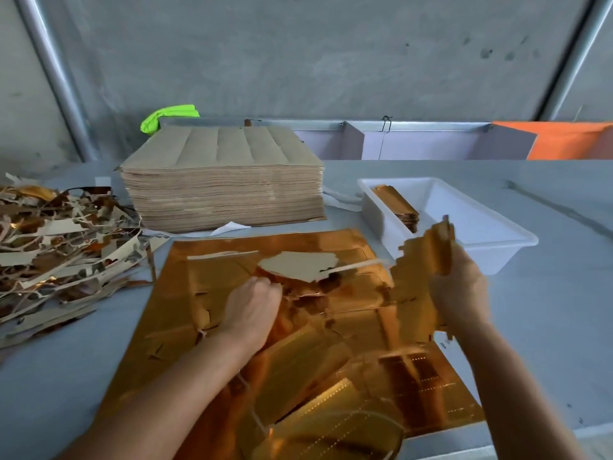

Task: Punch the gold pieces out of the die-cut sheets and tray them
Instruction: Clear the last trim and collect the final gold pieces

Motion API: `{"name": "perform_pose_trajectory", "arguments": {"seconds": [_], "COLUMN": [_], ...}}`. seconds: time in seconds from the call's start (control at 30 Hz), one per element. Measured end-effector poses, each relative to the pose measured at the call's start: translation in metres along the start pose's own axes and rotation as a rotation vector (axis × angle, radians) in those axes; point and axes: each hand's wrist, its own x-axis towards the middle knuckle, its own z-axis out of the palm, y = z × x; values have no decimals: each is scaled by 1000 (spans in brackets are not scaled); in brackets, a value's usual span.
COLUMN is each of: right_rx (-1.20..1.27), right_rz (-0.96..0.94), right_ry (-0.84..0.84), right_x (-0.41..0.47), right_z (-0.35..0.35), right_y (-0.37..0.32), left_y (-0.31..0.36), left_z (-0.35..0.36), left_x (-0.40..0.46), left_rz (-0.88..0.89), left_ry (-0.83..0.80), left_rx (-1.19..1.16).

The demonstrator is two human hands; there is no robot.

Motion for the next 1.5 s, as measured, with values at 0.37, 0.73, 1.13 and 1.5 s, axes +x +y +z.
{"name": "perform_pose_trajectory", "arguments": {"seconds": [0.37,0.73,1.13,1.5], "right_rx": [144,178,159,-241], "right_rz": [-37,-87,-217,-573], "right_ry": [126,-50,-99,90], "right_x": [-12,-16,-14,22], "right_z": [15,36,42,32], "right_y": [-7,3,-3,-50], "left_y": [9,-22,-31,-22], "left_z": [-17,-8,-1,-92], "left_x": [57,75,79,105], "left_rz": [-76,-80,-5,-90], "left_ry": [-135,-398,-173,305], "left_rx": [-48,-220,-166,-972]}}
